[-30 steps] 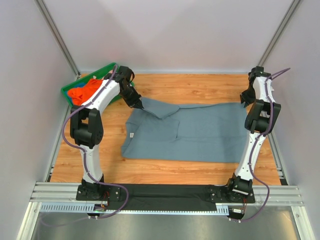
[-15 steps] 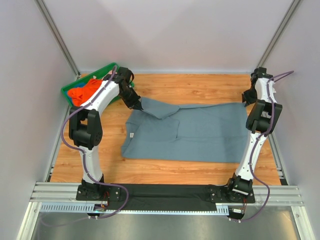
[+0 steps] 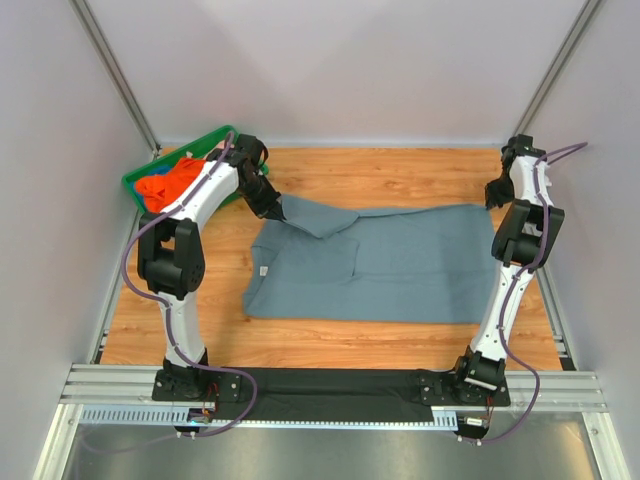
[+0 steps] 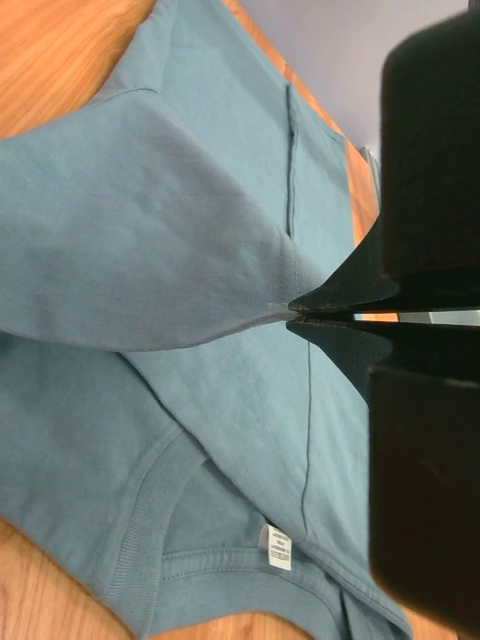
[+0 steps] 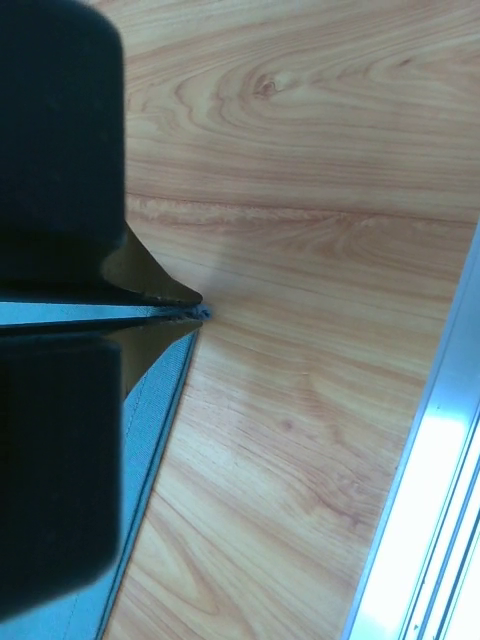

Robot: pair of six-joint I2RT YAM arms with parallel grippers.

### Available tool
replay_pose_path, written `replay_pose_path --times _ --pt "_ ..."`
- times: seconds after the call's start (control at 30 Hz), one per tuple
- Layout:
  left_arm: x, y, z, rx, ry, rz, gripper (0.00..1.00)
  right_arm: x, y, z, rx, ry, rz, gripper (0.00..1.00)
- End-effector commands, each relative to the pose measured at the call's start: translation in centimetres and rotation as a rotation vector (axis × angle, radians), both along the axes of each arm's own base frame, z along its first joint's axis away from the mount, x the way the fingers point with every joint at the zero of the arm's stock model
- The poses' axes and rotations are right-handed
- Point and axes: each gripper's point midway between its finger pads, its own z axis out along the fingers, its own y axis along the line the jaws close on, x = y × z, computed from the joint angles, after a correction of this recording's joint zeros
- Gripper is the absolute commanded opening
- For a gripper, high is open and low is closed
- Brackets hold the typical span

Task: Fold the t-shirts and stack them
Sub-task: Fold the tshirt

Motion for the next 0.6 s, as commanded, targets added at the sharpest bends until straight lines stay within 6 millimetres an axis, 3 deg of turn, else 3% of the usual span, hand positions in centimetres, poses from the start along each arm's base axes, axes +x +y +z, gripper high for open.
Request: replay_pose_path --times 0.0,0.2,0.33,0.4,0.43,0.5,0.57 --pt "0.3 0.3 3.3 -0.003 -0.083 -0.011 0.0 1.7 -0.7 1.2 -0.021 -0.077 0.02 0.0" --pt "-0.2 1.2 4.3 0.031 -0.057 -0.02 0.0 2.1 -0.3 5.7 -0.048 -0.172 0.119 0.0" --pt "-1.3 1.6 5.0 0.032 -0.043 -0.03 0.0 1.3 0.5 7.1 -0.043 -0.184 0.211 0.0" --pt "-1.9 1.5 5.2 0.022 -0.037 -0.044 0.0 0.3 1.0 6.9 -0.036 -0.161 0.236 0.0" --pt "-2.2 1.5 5.4 0.015 -0.033 -0.046 0.0 -0.1 1.0 8.1 -0.047 -0.175 0.245 0.0" --pt "-3.2 1.4 5.7 -0.005 -0.023 -0.052 0.0 -1.5 1.2 7.6 -0.054 -0.138 0.268 0.0" --pt "-3.8 1.5 5.8 -0.005 -0.022 -0.06 0.0 -2.7 1.2 8.7 -0.078 -0.13 0.279 0.0"
